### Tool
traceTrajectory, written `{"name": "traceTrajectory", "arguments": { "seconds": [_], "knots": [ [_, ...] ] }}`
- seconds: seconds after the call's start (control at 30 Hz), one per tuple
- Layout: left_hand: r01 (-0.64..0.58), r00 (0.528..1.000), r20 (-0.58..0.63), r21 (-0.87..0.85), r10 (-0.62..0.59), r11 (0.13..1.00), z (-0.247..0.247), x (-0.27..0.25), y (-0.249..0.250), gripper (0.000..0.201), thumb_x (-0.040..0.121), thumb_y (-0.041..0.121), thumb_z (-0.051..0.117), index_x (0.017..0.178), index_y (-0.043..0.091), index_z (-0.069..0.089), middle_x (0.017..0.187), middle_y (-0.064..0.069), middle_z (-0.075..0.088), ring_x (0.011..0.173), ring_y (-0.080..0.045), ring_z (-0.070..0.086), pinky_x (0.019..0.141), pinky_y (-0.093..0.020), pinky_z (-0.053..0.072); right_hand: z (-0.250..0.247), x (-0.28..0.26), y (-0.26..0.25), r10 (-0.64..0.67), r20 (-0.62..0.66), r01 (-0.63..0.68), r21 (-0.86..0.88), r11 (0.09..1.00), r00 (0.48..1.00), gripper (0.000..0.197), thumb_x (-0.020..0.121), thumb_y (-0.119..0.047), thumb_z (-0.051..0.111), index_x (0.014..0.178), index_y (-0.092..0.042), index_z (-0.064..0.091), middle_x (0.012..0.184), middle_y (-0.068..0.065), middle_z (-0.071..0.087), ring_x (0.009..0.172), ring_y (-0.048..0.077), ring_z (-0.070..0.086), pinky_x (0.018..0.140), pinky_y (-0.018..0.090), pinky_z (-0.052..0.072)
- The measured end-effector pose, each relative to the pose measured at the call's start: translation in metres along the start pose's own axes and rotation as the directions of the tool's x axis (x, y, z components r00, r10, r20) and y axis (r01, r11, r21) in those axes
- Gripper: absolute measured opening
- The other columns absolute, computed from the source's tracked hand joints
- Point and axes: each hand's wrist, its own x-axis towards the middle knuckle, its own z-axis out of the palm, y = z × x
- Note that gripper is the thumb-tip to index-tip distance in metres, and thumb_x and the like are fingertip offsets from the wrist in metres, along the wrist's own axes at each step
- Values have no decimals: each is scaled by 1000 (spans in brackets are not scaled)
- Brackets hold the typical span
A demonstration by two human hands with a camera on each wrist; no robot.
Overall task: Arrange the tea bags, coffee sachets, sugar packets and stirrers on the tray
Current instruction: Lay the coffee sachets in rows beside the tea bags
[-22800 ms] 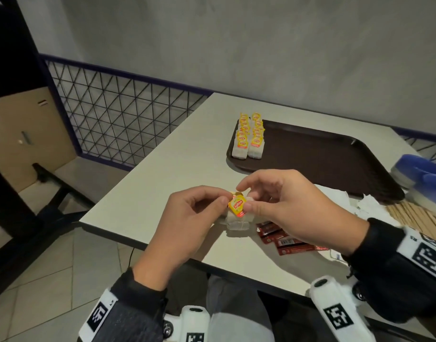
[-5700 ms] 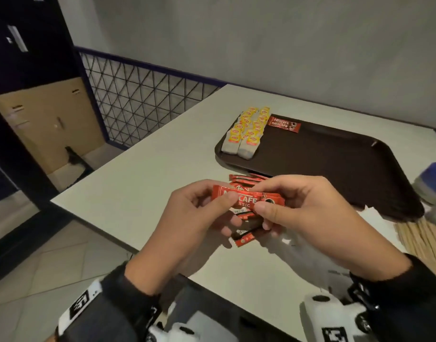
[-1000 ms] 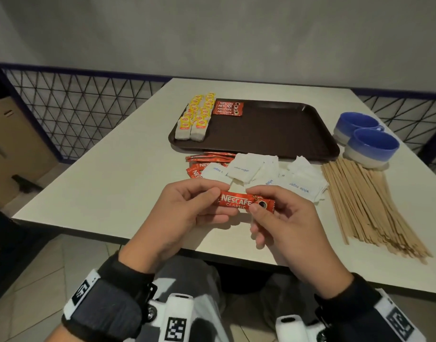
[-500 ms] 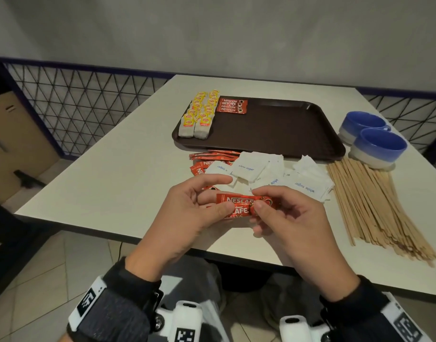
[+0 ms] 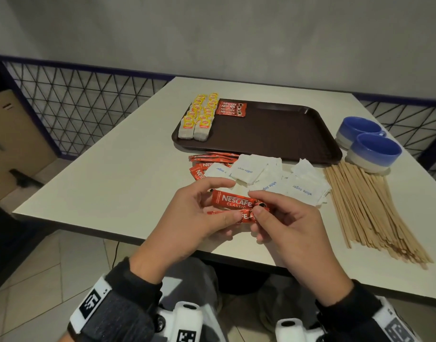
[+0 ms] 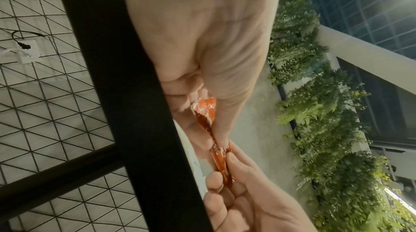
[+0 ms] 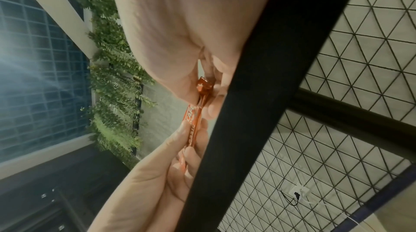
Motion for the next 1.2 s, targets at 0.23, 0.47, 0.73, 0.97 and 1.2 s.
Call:
{"name": "traceTrajectory", "arguments": {
  "seconds": [0.23, 0.47, 0.73, 0.97, 1.2],
  "knots": [
    [-57, 998, -26, 121, 60, 991, 0, -1, -5, 42, 79, 14, 88, 114, 31, 73, 105, 1, 78, 101, -22, 75, 86, -46, 63, 4, -1, 2, -11, -5, 10, -66, 998, 1000, 31, 98, -4, 62, 113, -27, 77, 88, 6, 75, 71, 19, 68, 68, 39, 62],
    [-78, 996, -28, 178, 85, 981, 0, -5, -2, 32, 83, 21, 86, 111, 32, 75, 108, 10, 77, 107, -14, 72, 95, -43, 61, 5, -2, -2, -116, 68, 132, -358, 924, 991, 39, 93, -26, 68, 131, -35, 67, 115, -23, 70, 112, 0, 63, 93, 21, 53],
    [-118, 988, -84, 101, 126, 988, -13, -1, 1, 30, 80, 18, 88, 98, 39, 78, 102, 12, 77, 103, -14, 73, 90, -42, 63, 5, 34, -58, 16, 392, 242, -600, 763, 920, 20, 90, -33, 72, 105, -46, 75, 96, -24, 73, 91, 3, 68, 81, 33, 57],
    [-172, 964, -194, 78, 185, 982, -20, 17, 9, 36, 77, 14, 90, 98, 40, 77, 101, 11, 77, 98, -14, 75, 82, -38, 64, 23, 80, -91, 136, 531, 443, -801, 402, 836, 17, 90, -44, 72, 106, -41, 70, 93, -18, 71, 87, 2, 62, 79, 30, 53],
    [-196, 871, -455, 21, 184, 980, -26, 27, -10, 36, 81, 9, 83, 97, 40, 73, 86, 6, 74, 77, -15, 66, 69, -23, 51, 14, 194, -118, 168, 360, 265, -870, 417, 918, 11, 84, -33, 82, 92, -30, 77, 84, -11, 76, 82, 10, 70, 77, 29, 56]
  ]
}}
